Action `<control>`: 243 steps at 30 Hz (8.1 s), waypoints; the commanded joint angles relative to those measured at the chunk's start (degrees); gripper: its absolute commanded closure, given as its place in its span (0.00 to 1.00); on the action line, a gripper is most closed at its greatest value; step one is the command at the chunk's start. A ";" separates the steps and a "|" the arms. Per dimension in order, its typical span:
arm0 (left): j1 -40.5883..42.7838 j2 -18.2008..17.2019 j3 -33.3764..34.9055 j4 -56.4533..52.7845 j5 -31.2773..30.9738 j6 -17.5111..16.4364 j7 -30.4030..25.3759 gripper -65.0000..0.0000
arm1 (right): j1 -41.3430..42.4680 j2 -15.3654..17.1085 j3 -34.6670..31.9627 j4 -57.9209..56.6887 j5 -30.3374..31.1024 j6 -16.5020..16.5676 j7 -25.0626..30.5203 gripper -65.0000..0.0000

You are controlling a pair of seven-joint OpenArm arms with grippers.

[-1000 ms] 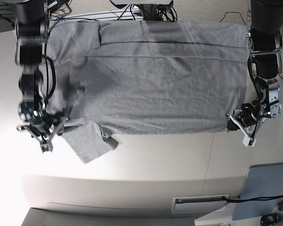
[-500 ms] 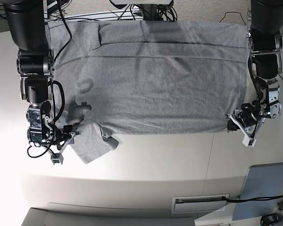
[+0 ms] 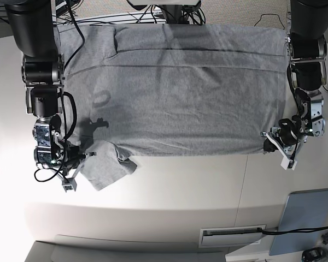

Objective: Fold the T-shirt properly
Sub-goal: 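Grasp the hem corners with both grippers, right gripper reaching the sleeve, then fold the hem up over the body toward the collar with both grippers, then grasp the strip end with the left gripper and fold it toward the right gripper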

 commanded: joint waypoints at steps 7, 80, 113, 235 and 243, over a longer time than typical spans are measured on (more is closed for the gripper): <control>8.63 -4.37 -0.13 13.29 -8.48 0.17 2.29 1.00 | -6.73 2.86 0.22 20.17 0.13 -2.58 -5.31 1.00; 50.03 -7.30 -17.05 54.45 -20.52 2.93 13.68 1.00 | -74.44 7.32 14.86 78.77 -17.03 -18.32 -12.81 1.00; 53.00 -6.19 -17.03 47.84 -19.26 8.87 13.03 0.46 | -74.36 7.34 14.86 78.77 -17.00 -15.45 -7.19 0.67; 47.12 16.04 19.37 69.53 0.33 12.83 16.41 0.48 | -71.23 7.34 14.86 78.77 -15.28 -16.79 -0.70 0.67; 45.05 16.02 19.34 71.80 -30.73 -4.94 27.50 0.48 | -71.23 7.34 14.86 78.77 -15.30 -16.79 -0.72 0.67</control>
